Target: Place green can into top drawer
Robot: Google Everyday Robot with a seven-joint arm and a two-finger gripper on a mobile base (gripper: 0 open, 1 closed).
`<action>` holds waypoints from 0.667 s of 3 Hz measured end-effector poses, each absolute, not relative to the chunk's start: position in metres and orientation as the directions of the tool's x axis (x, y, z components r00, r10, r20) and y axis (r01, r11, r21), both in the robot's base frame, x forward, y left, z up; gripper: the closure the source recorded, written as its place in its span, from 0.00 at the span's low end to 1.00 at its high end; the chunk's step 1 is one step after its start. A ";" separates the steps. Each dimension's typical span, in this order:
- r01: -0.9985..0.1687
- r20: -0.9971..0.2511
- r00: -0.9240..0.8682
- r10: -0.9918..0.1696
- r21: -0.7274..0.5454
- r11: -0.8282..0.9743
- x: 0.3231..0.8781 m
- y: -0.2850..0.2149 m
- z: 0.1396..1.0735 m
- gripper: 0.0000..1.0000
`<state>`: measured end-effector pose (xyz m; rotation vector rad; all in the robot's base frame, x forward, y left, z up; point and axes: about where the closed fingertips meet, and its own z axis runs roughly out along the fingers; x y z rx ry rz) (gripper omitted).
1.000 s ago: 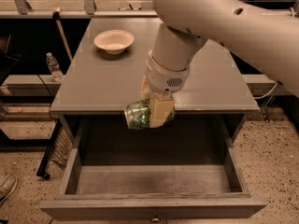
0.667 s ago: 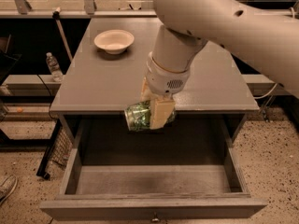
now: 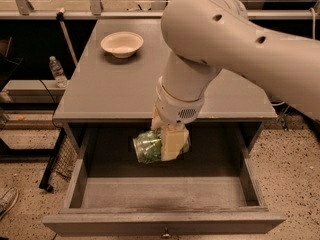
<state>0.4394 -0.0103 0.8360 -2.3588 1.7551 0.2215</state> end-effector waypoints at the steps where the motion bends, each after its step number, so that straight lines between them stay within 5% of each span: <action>1: -0.968 -0.221 0.252 -0.942 -0.050 -0.247 0.427 -0.008 0.809 1.00; 2: -0.978 -0.217 0.207 -0.954 -0.038 -0.204 0.427 -0.004 0.772 1.00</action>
Offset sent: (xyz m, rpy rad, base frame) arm -0.0111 0.0115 -0.0927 -0.0264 0.0314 -0.1088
